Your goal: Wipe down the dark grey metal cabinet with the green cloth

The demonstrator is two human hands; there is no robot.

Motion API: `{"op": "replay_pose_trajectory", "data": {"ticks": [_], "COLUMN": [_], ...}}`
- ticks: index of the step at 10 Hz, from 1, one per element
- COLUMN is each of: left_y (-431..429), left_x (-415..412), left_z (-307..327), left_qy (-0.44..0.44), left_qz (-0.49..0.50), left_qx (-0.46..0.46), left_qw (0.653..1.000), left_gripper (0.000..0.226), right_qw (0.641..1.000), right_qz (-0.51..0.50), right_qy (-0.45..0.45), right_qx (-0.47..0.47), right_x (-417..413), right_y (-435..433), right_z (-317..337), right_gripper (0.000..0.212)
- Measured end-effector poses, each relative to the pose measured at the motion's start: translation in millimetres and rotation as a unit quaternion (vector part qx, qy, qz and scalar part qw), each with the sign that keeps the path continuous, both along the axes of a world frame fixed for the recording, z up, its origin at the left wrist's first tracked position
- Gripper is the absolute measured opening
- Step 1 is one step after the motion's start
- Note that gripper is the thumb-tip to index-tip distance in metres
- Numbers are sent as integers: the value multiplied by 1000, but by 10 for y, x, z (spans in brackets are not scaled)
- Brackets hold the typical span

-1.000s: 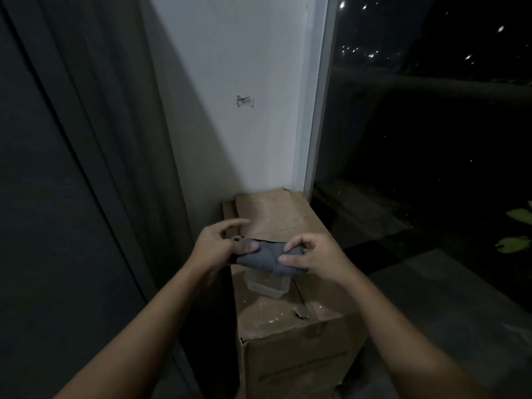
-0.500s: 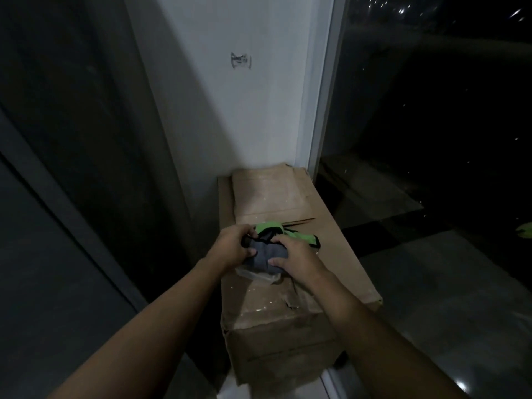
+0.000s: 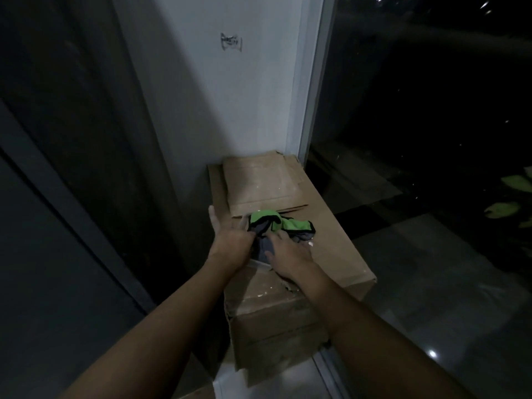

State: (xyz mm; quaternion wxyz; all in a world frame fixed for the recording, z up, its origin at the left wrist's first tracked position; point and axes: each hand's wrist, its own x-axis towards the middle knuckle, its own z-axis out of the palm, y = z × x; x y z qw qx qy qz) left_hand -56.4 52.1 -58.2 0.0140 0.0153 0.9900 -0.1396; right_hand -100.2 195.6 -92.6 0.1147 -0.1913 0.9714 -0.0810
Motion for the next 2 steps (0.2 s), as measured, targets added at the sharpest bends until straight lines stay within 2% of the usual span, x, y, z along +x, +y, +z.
{"op": "replay_pose_trajectory", "data": {"ticks": [1, 2], "left_y": [-177, -374], "left_x": [153, 323], "left_z": [28, 181], "left_qy": [35, 25], "left_qz": [36, 28], "left_qx": [52, 191], "left_qw": [997, 981], "left_gripper": [63, 55], "right_qw": [997, 986], "right_qz": [-36, -95], "right_qy": [-14, 28], "right_qx": [-65, -133], "right_x": [122, 301], "right_y": [-6, -20], "right_z": [129, 363], "right_gripper": [55, 53]}}
